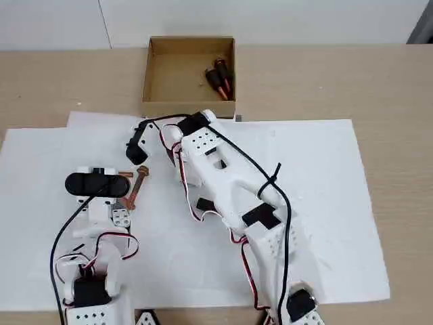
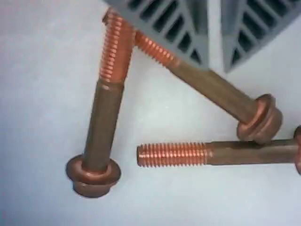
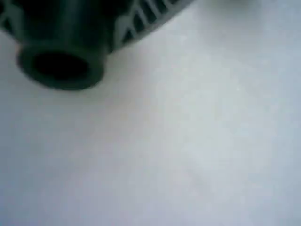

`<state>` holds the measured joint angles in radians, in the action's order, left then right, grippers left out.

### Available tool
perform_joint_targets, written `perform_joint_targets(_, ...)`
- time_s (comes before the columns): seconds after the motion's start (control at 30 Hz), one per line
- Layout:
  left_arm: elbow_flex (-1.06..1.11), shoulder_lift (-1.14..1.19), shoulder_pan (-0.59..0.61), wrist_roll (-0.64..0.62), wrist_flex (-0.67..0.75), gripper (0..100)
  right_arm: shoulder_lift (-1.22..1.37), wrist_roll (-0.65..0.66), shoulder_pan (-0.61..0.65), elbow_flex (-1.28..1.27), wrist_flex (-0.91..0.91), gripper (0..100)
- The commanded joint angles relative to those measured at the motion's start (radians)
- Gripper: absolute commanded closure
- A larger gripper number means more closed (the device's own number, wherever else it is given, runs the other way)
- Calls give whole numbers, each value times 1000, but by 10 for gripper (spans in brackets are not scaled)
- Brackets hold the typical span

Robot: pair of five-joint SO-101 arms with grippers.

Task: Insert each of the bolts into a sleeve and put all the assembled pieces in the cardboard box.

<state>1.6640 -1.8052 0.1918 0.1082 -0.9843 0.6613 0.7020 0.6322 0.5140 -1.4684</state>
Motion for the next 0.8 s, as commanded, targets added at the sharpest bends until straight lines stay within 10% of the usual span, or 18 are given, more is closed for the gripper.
perform_joint_targets(0.0,-4,-11,2,0,25,994,-12,-58,-1,130,-87,993)
perform_joint_targets(0.77,-4,-11,-2,0,21,994,-392,-339,-168,187,-232,995)
